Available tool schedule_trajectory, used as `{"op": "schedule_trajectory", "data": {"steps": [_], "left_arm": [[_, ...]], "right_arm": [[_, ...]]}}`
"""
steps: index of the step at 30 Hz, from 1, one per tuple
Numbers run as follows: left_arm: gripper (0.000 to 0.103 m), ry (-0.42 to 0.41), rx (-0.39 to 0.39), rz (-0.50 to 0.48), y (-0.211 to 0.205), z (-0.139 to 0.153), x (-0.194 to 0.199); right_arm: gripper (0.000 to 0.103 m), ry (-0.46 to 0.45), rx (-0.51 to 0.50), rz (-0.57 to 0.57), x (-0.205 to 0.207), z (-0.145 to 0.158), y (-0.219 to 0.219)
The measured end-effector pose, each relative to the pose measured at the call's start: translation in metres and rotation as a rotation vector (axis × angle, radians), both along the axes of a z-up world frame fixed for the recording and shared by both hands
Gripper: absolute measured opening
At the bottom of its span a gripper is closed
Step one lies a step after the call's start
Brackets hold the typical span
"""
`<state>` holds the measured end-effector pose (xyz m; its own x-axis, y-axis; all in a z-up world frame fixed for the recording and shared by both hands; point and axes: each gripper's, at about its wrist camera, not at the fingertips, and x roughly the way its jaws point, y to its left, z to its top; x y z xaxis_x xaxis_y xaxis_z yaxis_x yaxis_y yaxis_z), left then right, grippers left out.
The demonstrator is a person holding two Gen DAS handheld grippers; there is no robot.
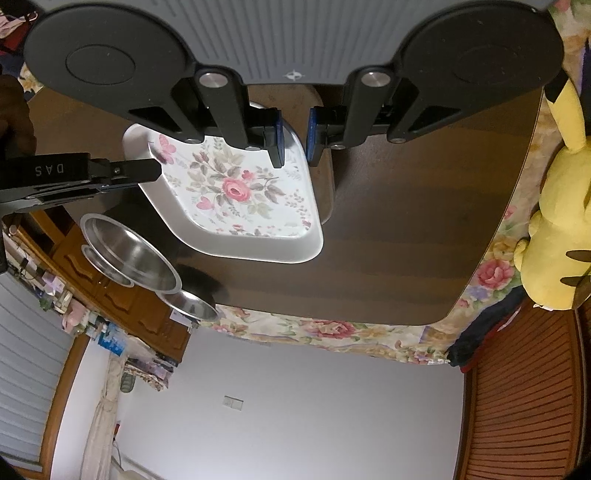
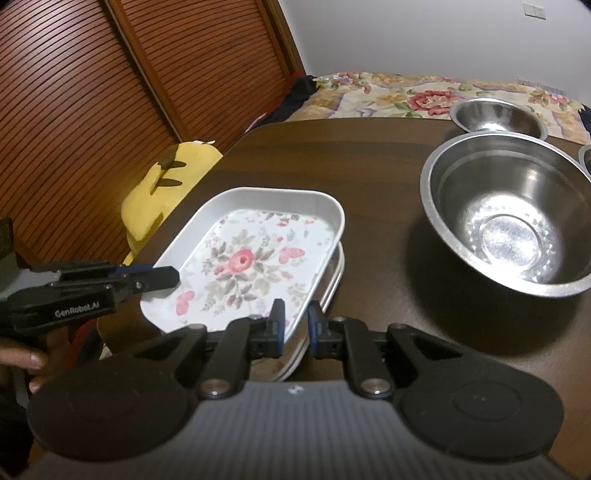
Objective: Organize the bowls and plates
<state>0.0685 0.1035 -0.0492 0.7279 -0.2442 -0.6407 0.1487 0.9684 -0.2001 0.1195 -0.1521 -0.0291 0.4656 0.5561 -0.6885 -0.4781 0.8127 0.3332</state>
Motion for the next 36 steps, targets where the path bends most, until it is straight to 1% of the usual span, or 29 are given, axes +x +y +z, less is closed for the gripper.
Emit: {"op": "schedule_trajectory", "data": {"steps": [9, 17, 20, 23, 28, 32, 33, 35, 36], "left_arm": [[0.014, 0.001, 0.009, 0.002, -0.002, -0.002, -0.003], [0.014, 0.004, 0.017, 0.006, -0.001, -0.007, -0.002], [0.014, -0.003, 0.023, 0.011, -0.001, -0.008, -0.002], [0.014, -0.009, 0.059, 0.023, -0.004, -0.008, -0.004], [0.014, -0.009, 0.042, 0.029, -0.001, -0.010, -0.003], [0.014, -0.017, 0.043, 0.035, 0.000, -0.011, -0.003], [0.015, -0.021, 0.044, 0.036, -0.001, -0.010, -0.003], [0.021, -0.031, 0.046, 0.039, -0.001, -0.008, -0.004], [0.029, -0.040, 0.050, 0.041, -0.002, -0.006, -0.004]], "right_arm": [[0.015, 0.000, 0.005, -0.006, -0.002, -0.004, -0.001], [0.015, -0.008, 0.004, -0.019, -0.001, -0.002, 0.003], [0.015, -0.022, 0.002, -0.022, -0.005, -0.005, 0.003], [0.015, -0.036, -0.001, -0.025, -0.006, -0.005, 0.004], [0.015, -0.045, 0.007, -0.029, -0.005, -0.007, 0.002], [0.015, -0.080, -0.001, -0.038, -0.009, -0.005, 0.001], [0.015, -0.091, 0.000, -0.041, -0.010, -0.004, 0.000], [0.015, -0.116, 0.003, -0.049, -0.014, 0.001, -0.001], [0.015, -0.133, 0.004, -0.053, -0.015, 0.004, -0.003]]}}
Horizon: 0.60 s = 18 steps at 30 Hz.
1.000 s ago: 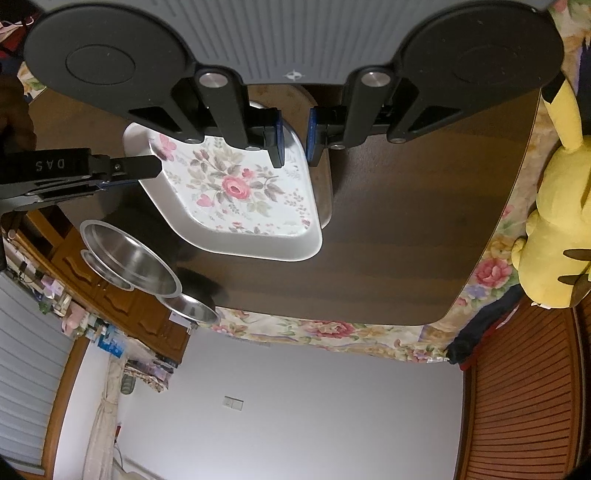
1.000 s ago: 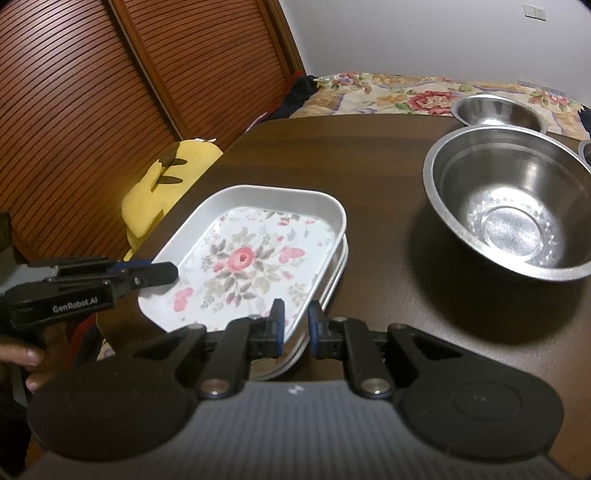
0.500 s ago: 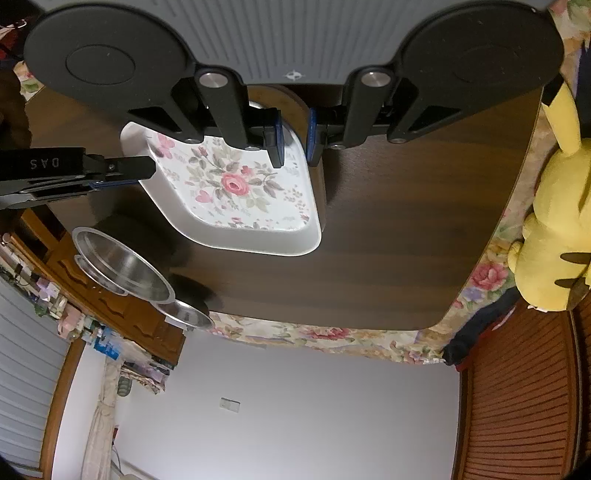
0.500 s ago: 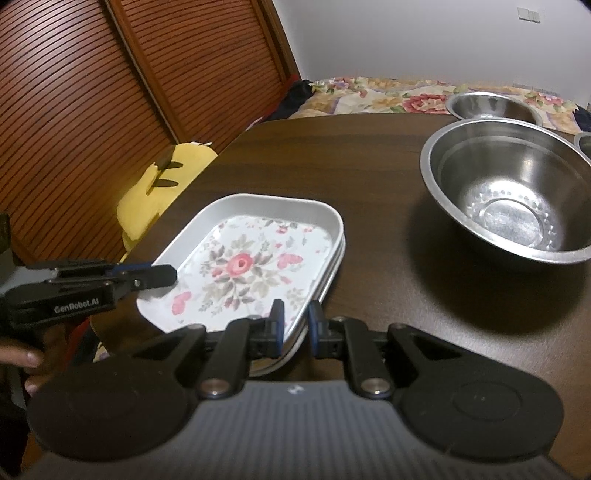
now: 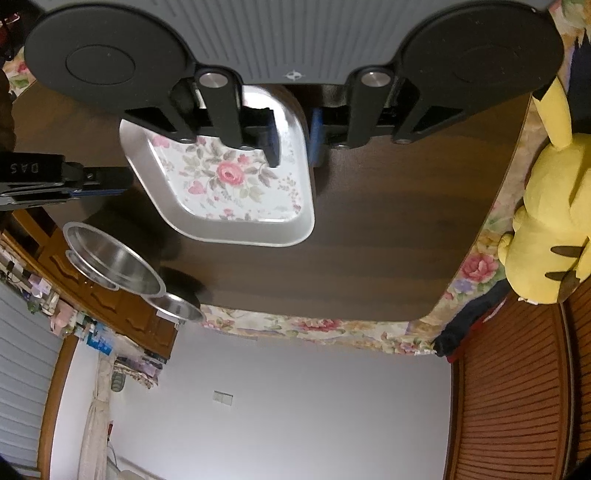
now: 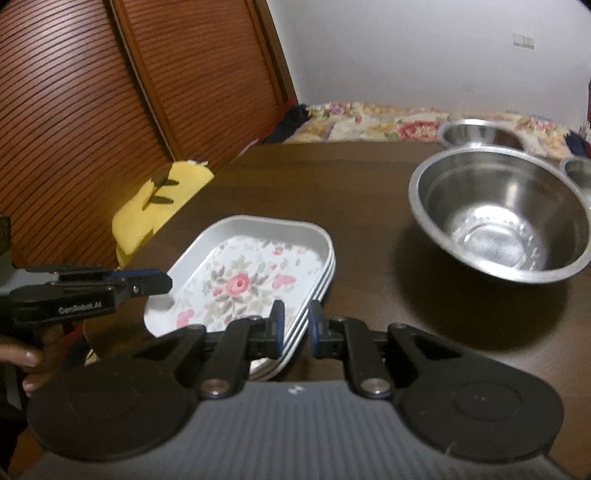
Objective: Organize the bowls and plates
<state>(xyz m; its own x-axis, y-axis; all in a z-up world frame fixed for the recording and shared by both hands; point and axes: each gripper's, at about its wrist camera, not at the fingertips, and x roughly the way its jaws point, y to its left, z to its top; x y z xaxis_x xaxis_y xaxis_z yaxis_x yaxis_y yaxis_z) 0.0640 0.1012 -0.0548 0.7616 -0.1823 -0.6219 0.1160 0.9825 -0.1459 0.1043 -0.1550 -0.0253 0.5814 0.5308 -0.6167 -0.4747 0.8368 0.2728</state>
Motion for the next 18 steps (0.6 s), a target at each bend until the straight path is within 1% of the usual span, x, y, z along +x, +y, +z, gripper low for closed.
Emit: {"op": "schedule_trajectory", "data": {"steps": [1, 2, 3, 5, 6, 7, 8, 9, 10, 11, 12, 13, 14, 15, 16, 18], "left_arm": [[0.038, -0.013, 0.006, -0.003, -0.002, 0.002, 0.000], [0.043, -0.028, 0.012, -0.011, -0.005, 0.005, -0.001], [0.049, -0.037, 0.018, -0.018, -0.009, 0.007, 0.000], [0.052, -0.053, 0.025, -0.032, -0.017, 0.011, 0.002], [0.056, -0.058, 0.025, -0.041, -0.020, 0.013, 0.003], [0.063, -0.063, 0.024, -0.047, -0.024, 0.015, 0.005], [0.067, -0.073, 0.025, -0.053, -0.029, 0.017, 0.007], [0.073, -0.083, 0.028, -0.058, -0.034, 0.018, 0.009], [0.076, -0.095, 0.031, -0.064, -0.038, 0.020, 0.010], [0.077, -0.105, 0.032, -0.069, -0.043, 0.020, 0.012], [0.081, -0.110, 0.032, -0.073, -0.048, 0.021, 0.015], [0.086, -0.113, 0.033, -0.075, -0.052, 0.021, 0.018], [0.088, -0.119, 0.034, -0.078, -0.057, 0.021, 0.021], [0.090, -0.127, 0.034, -0.080, -0.061, 0.021, 0.024], [0.090, -0.134, 0.033, -0.085, -0.065, 0.020, 0.026], [0.091, -0.143, 0.031, -0.100, -0.074, 0.020, 0.031]], "right_arm": [[0.015, -0.017, 0.000, -0.004, -0.001, 0.003, -0.002], [0.015, -0.037, -0.001, -0.009, -0.002, 0.006, -0.005], [0.015, -0.058, -0.002, -0.017, -0.004, 0.009, -0.009], [0.015, -0.089, 0.003, -0.044, -0.004, 0.013, -0.018], [0.017, -0.102, 0.008, -0.056, -0.003, 0.016, -0.024], [0.029, -0.117, 0.014, -0.072, -0.004, 0.019, -0.030], [0.038, -0.132, 0.016, -0.085, -0.004, 0.020, -0.035], [0.055, -0.155, 0.018, -0.104, -0.004, 0.023, -0.042], [0.063, -0.177, 0.017, -0.123, -0.005, 0.025, -0.048], [0.065, -0.202, 0.014, -0.142, -0.006, 0.027, -0.054], [0.068, -0.229, 0.009, -0.166, -0.006, 0.029, -0.062], [0.074, -0.252, 0.005, -0.193, -0.006, 0.029, -0.068], [0.080, -0.274, 0.001, -0.219, -0.005, 0.030, -0.075], [0.089, -0.298, -0.002, -0.241, -0.004, 0.030, -0.083], [0.094, -0.318, -0.003, -0.258, -0.004, 0.029, -0.091], [0.097, -0.357, -0.014, -0.288, -0.003, 0.027, -0.103]]}}
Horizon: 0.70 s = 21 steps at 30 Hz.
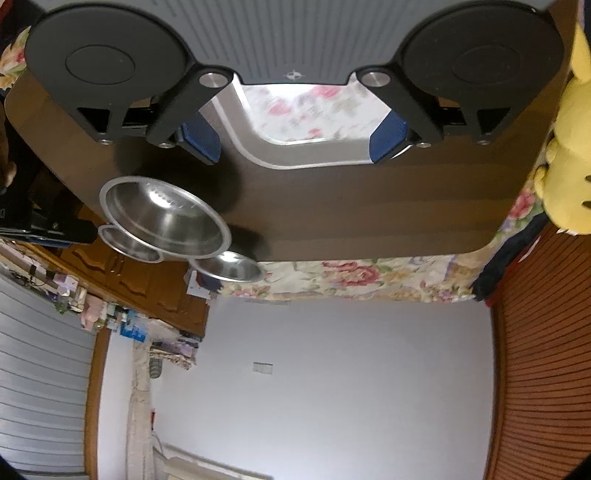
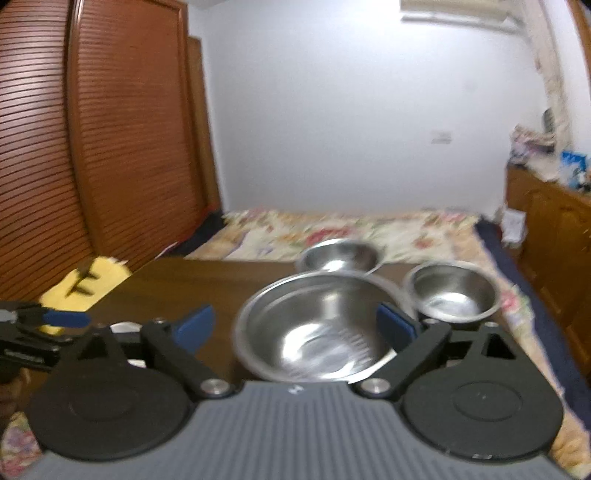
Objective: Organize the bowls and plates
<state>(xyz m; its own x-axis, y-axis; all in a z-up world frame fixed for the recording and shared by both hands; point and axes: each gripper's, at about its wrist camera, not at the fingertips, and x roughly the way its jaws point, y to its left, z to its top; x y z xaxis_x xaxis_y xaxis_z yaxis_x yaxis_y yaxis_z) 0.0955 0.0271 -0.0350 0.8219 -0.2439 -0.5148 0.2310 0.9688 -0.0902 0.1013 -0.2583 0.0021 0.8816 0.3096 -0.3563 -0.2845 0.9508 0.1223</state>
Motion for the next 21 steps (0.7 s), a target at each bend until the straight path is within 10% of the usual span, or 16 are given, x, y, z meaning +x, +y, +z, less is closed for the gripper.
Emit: {"op": "schedule_trajectory", "data": {"steps": [21], "left_arm": [[0.097, -0.007, -0.006, -0.087, -0.068, -0.007, 0.054]], "right_arm": [[0.103, -0.029, 0.042, -0.061, 0.030, -0.054, -0.034]]}}
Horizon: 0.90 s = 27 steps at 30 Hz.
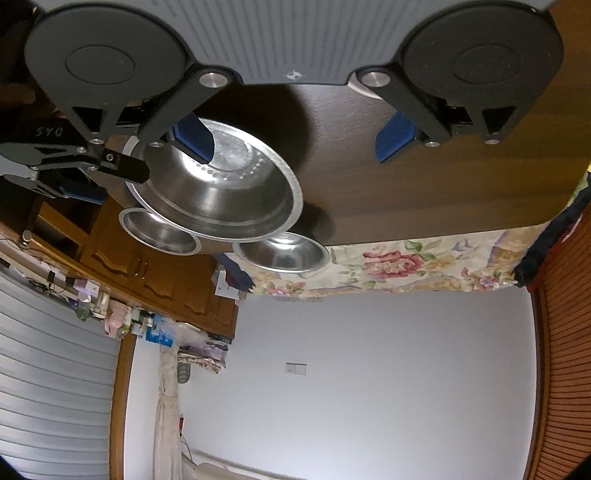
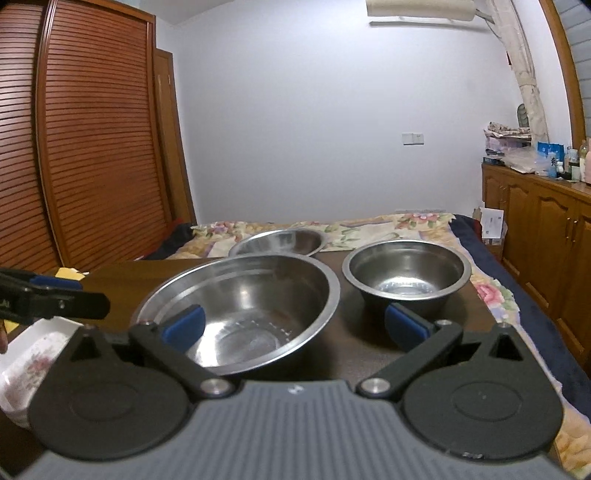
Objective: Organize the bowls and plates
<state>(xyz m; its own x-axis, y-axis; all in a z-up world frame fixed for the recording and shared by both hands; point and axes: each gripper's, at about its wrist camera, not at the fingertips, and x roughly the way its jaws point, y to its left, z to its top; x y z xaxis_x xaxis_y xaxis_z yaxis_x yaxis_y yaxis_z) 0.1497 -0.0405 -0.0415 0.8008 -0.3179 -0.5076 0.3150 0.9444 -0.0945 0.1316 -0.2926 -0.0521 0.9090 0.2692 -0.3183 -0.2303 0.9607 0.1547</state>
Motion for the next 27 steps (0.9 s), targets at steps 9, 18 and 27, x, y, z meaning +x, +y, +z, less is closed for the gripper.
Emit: {"op": "schedule_trajectory", "data": {"steps": [9, 18, 27], "left_arm": [[0.082, 0.035, -0.021, -0.039, -0.014, -0.002, 0.019], [0.065, 0.075, -0.026, -0.034, -0.018, -0.009, 0.031], [0.051, 0.096, -0.021, -0.033, -0.022, -0.015, 0.038]], "right_arm": [[0.103, 0.017, -0.005, 0.011, 0.006, -0.005, -0.002], [0.101, 0.047, 0.017, 0.012, 0.012, -0.005, -0.003], [0.078, 0.103, 0.069, 0.007, 0.023, -0.009, -0.007]]}}
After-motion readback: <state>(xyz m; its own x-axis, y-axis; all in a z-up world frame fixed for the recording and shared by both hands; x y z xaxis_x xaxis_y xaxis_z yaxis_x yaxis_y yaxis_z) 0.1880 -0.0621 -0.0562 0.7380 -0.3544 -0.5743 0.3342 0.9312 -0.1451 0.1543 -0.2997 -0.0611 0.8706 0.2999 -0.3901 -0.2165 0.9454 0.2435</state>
